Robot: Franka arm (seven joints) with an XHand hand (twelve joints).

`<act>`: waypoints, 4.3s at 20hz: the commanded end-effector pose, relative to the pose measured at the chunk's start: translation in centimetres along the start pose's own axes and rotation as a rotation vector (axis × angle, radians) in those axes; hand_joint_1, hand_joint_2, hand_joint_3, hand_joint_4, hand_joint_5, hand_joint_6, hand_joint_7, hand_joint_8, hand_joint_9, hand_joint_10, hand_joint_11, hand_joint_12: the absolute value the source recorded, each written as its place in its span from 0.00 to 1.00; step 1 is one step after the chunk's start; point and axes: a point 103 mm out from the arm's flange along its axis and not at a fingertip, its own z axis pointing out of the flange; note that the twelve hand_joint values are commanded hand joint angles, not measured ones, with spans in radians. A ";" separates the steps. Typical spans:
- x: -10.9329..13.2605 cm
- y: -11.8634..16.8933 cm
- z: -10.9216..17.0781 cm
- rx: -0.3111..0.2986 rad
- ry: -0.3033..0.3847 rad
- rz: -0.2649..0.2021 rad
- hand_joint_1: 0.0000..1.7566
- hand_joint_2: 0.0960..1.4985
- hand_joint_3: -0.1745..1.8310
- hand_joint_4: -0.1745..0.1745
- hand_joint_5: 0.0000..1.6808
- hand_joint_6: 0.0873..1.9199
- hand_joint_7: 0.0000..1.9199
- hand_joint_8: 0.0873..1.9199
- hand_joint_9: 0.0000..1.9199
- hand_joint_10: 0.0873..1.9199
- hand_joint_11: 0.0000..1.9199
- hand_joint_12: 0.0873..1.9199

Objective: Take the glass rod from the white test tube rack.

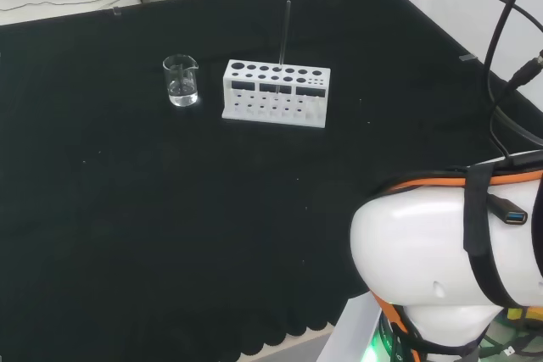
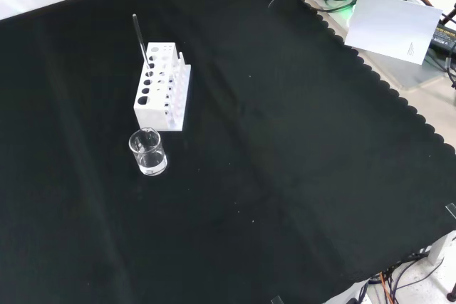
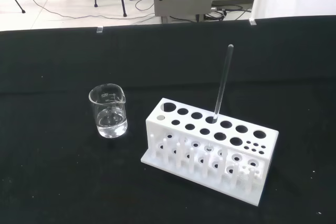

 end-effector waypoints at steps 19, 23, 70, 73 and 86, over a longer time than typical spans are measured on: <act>-0.6 -0.2 0.4 -0.031 -0.011 0.019 0.30 0.61 0.31 0.12 0.04 0.00 0.00 0.21 0.00 0.39 0.00 0.56; -1.9 0.2 0.3 0.009 -0.005 0.002 0.30 0.62 0.30 0.12 0.05 0.00 0.00 0.25 0.00 0.41 0.00 0.59; -5.5 24.5 9.7 0.048 0.074 -0.121 0.32 0.60 0.33 0.03 0.20 0.00 0.23 0.48 0.33 0.48 0.18 0.72; -6.4 24.8 10.6 0.048 0.066 -0.111 0.32 0.60 0.33 0.02 0.21 0.00 0.24 0.48 0.34 0.49 0.20 0.72; -9.0 26.1 13.5 0.068 0.088 -0.088 0.33 0.60 0.33 0.00 0.25 0.01 0.30 0.51 0.38 0.52 0.26 0.70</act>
